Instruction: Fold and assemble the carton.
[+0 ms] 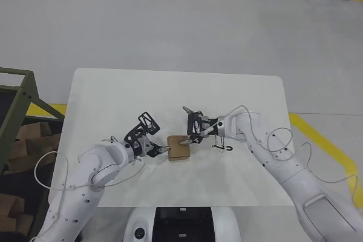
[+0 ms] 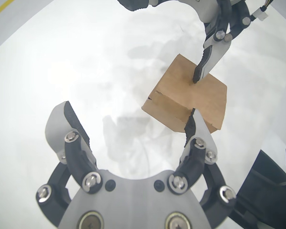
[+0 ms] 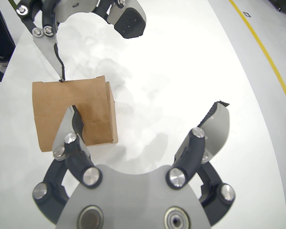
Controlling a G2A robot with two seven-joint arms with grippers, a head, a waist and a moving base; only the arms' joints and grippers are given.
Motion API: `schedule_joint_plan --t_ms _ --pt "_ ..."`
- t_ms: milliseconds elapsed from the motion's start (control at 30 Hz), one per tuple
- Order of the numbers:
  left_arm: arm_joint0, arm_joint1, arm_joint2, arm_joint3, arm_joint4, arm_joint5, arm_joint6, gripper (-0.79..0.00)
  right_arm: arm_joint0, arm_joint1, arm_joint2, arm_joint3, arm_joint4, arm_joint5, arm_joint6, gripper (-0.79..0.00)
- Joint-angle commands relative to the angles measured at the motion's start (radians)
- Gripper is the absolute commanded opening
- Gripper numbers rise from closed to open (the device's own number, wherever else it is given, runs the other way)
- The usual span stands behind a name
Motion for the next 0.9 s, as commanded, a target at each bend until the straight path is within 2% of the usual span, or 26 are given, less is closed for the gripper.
schedule_joint_plan --t_ms 0,167,267,467,567,700,867 --pt "-0.004 0.000 0.003 0.001 0.001 0.000 0.000 0.000 -0.001 0.003 0.009 -0.002 -0.006 0.014 -0.022 0.000" --pt "-0.010 0.002 0.007 0.001 0.002 0.000 -0.004 0.000 -0.022 0.032 0.082 0.020 -0.041 0.051 -0.050 0.000" --pt "-0.015 0.003 0.010 0.001 0.002 0.000 -0.007 0.000 -0.034 0.048 0.104 0.012 -0.085 0.039 0.079 0.000" --pt "-0.017 0.004 0.016 -0.010 0.001 0.003 -0.011 0.000 -0.079 0.082 0.167 -0.065 -0.088 -0.053 0.154 0.000" --pt "-0.017 0.005 0.021 -0.020 0.003 0.005 -0.014 0.000 -0.098 0.090 0.159 -0.130 -0.110 -0.106 0.134 0.000" --pt "-0.017 0.005 0.028 -0.031 0.006 0.010 -0.017 0.000 -0.105 0.095 0.104 -0.188 -0.197 -0.117 0.105 0.000" --pt "-0.021 0.006 0.032 -0.030 0.006 0.013 -0.015 0.000 -0.058 0.099 0.044 -0.111 -0.192 -0.117 0.026 0.000"
